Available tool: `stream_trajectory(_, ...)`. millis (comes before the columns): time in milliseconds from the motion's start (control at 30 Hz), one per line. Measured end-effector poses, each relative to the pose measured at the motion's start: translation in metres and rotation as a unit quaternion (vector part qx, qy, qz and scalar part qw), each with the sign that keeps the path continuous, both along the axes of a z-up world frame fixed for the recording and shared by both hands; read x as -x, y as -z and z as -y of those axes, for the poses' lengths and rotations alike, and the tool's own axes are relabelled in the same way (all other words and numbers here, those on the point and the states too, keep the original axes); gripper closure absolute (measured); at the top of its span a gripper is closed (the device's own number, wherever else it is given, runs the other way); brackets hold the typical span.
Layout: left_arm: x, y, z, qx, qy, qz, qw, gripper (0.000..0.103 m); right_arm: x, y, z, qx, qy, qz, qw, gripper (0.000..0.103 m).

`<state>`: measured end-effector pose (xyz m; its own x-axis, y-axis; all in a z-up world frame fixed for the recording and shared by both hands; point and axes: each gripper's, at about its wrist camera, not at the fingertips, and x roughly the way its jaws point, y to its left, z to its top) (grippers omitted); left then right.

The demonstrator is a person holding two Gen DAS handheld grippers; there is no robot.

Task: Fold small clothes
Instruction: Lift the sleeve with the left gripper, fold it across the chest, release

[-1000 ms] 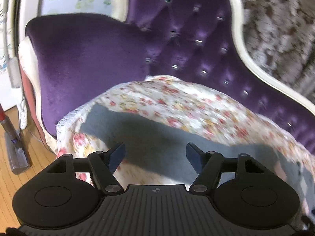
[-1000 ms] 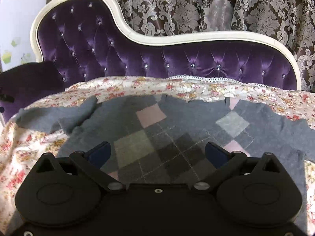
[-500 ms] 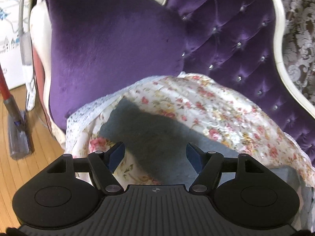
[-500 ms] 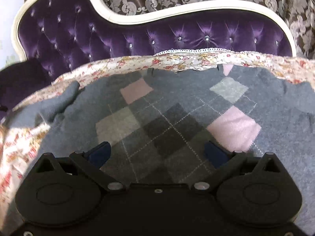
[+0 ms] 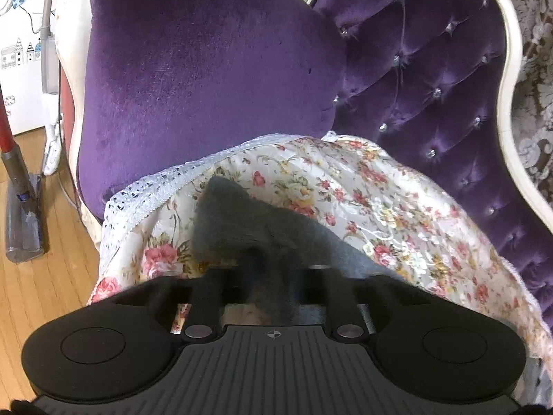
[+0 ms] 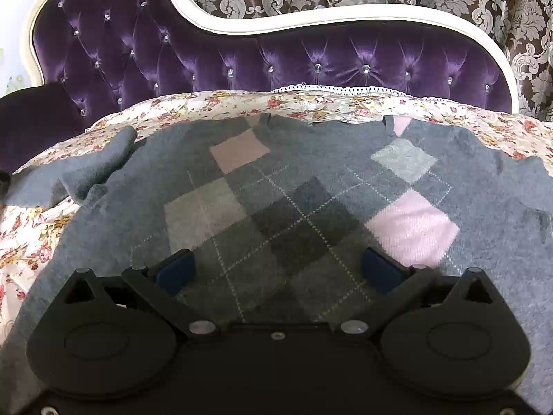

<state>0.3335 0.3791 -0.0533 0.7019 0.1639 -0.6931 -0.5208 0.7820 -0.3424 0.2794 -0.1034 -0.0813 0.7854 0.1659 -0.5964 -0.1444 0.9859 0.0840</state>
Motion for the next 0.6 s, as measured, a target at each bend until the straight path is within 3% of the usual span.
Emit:
stream_trajectory(133, 0.000, -0.014, 0.010, -0.035, 0.016, 0.018, 0.9991, 0.098, 0.000, 0.000, -0.002, 0.006, 0.001, 0.000, 1.000, 0.000)
stream_trajectory(200, 0.001, -0.028, 0.017, -0.034, 0.022, 0.029, 0.9988, 0.098, 0.000, 0.001, -0.002, 0.006, 0.001, 0.001, 1.000, 0.000)
stream_trajectory(333, 0.001, -0.076, 0.043, -0.050, 0.062, 0.058, 0.9951, 0.098, 0.000, 0.001, -0.001, 0.002, 0.001, 0.002, 1.000, 0.000)
stream_trajectory(467, 0.002, -0.131, 0.087, -0.065, 0.121, 0.098, 0.9857, 0.098, 0.001, 0.001, 0.000, -0.004, 0.001, 0.004, 1.000, 0.000)
stream_trajectory(600, -0.004, -0.177, 0.145, -0.070, 0.184, 0.137, 0.9708, 0.098, 0.001, 0.002, 0.002, -0.010, 0.001, 0.005, 1.000, 0.000)
